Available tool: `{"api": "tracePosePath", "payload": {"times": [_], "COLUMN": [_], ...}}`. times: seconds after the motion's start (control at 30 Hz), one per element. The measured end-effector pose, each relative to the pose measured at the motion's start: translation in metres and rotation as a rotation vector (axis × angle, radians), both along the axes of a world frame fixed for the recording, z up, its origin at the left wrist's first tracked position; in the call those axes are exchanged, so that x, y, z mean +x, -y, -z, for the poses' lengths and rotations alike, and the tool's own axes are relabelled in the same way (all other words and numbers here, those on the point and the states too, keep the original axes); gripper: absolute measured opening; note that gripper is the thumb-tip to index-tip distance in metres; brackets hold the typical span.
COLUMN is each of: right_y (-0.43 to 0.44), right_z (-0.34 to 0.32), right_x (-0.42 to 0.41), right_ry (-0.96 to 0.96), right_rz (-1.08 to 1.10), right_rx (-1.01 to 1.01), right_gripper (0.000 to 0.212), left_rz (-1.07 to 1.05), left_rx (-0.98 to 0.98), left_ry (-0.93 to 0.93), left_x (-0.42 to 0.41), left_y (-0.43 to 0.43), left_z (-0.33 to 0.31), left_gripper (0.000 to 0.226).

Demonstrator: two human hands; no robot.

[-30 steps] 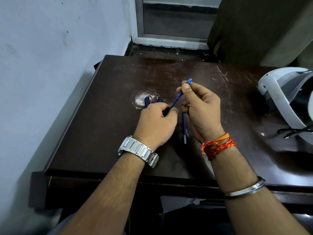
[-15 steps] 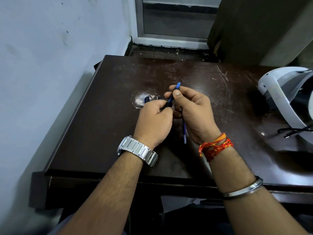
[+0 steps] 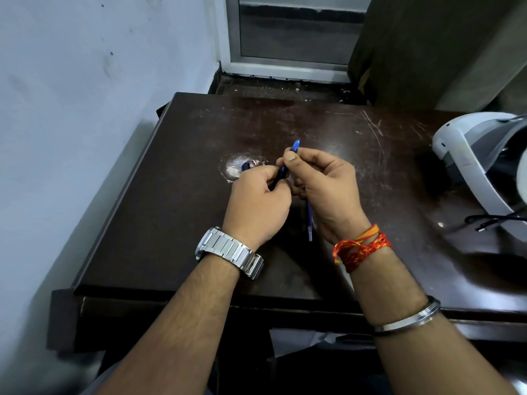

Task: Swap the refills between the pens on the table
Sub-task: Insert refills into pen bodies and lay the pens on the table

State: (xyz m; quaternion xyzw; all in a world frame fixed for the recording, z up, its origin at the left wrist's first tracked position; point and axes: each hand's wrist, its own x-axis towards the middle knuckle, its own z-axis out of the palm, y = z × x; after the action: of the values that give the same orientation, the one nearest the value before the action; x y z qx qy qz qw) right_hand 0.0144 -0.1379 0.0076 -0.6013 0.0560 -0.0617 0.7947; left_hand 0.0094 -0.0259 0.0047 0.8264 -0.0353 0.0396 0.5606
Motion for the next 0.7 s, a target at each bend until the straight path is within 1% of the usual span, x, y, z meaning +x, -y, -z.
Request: {"api": "tracePosePath", "payload": {"times": [0.07, 0.17, 0.2, 0.27, 0.33, 0.4, 0.5, 0.53, 0.6, 0.67, 0.7], "right_y": [0.0003, 0.0028, 0.0029, 0.0011, -0.0015, -0.002, -0.0024, -0.0028, -0.0041, -0.0038, -0.0032], "right_z": [-0.0008, -0.0017, -0.0029, -0.005, -0.0072, -0.0064, -0.0043, -0.0044, -0.0047, -0.0036, -0.0024], "right_x": [-0.0006, -0.0016, -0.0022, -0.0019, -0.0016, -0.0023, -0.0032, -0.0028, -0.0017, -0.002, -0.0022], "right_ry": [-0.02, -0.013, -0.007, -0.016, -0.051, -0.043, -0.017, -0.025, -0.043, -0.038, -0.026], "right_rz": [0.029, 0.186, 0.197, 0.136, 0.088, 0.105, 0.141, 0.131, 0.094, 0.099, 0.115], "right_rx": [-0.005, -0.083, -0.058, 0.059, 0.108, 0.079, 0.022, 0.043, 0.107, 0.079, 0.051], "right_gripper": [0.011, 0.039, 0.042, 0.034, 0.024, 0.024, 0.034, 0.032, 0.023, 0.014, 0.016], "left_rz": [-0.003, 0.021, 0.024, 0.017, 0.016, 0.008, -0.026, -0.034, -0.037, -0.039, -0.042], "left_rx": [-0.008, -0.023, -0.026, -0.037, -0.037, -0.006, 0.022, 0.02, 0.012, 0.039, 0.053], "left_ry": [-0.008, -0.039, -0.045, -0.047, -0.03, 0.001, 0.026, 0.018, 0.0, 0.012, 0.021], "left_x": [0.0006, -0.0005, -0.0008, -0.001, -0.001, -0.0012, -0.0019, -0.002, -0.0018, -0.0017, -0.002], "left_y": [-0.0006, 0.0015, 0.0026, 0.0038, 0.0035, 0.002, 0.0013, 0.0012, 0.0011, 0.0007, 0.0007], "left_z": [0.0011, 0.0013, 0.0013, 0.0005, -0.0002, -0.0008, -0.0019, -0.0022, -0.0023, -0.0024, -0.0028], "left_gripper": [0.019, 0.018, 0.019, 0.019, 0.019, 0.02, 0.018, 0.018, 0.018, 0.019, 0.019]}}
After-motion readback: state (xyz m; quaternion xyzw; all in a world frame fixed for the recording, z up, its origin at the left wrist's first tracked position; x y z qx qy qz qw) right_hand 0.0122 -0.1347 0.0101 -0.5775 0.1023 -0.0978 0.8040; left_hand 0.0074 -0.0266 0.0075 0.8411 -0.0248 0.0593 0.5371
